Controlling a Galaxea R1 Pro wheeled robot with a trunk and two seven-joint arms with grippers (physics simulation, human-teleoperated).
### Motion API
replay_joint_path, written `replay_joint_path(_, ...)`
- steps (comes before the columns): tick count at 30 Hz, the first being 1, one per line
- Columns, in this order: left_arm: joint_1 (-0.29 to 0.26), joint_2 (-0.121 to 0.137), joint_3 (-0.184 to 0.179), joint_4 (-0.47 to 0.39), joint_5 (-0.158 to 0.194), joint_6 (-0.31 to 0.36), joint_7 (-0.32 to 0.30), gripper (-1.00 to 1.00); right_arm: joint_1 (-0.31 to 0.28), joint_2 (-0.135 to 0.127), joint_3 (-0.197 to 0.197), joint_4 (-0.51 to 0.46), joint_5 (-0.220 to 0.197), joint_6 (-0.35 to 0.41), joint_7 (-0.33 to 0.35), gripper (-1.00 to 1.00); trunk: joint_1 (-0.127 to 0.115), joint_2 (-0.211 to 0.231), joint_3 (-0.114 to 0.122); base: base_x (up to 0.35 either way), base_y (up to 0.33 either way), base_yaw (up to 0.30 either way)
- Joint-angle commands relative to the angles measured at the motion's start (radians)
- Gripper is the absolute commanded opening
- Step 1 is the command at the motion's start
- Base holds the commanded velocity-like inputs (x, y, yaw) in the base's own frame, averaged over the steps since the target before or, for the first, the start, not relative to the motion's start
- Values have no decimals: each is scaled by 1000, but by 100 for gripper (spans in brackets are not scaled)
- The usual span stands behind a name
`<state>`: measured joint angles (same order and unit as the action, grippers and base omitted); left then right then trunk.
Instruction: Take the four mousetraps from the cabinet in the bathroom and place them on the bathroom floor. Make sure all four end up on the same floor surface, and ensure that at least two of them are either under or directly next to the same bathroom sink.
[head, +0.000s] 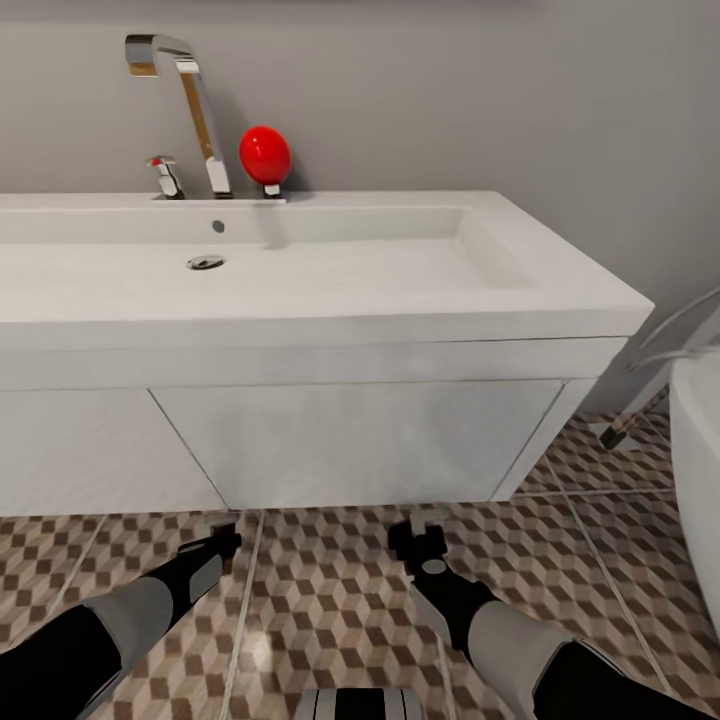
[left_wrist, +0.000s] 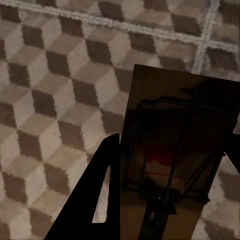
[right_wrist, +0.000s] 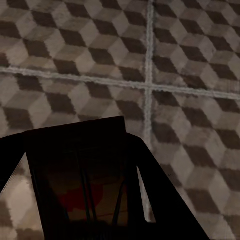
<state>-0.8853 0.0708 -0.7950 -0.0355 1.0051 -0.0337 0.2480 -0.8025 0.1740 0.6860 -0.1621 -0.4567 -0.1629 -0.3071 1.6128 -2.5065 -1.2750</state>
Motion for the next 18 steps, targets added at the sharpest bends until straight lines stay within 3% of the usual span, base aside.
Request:
replay_joint_path(1,0,0,-9,-3,6,1,10,-100,-20,0,35,-60,10,2,-1,-100,0,0,-1,262,0,0)
replay_joint_path(5,1,0,-9,-5,7,0,8,-100,-19,0,36,-55,7,15,-4,-100,0,0,-1,114,0,0)
replay_joint_path(11,1,0,-9,-5,6,0,8,-100,-18,0,37,-45,3,134,-10,-100,0,0,-1,7,0,0)
replay_joint_path(18,1,0,-9,-3,8,0,10,-100,-18,0,34,16,0,144,-12,-100,0,0,-1,0,0,0)
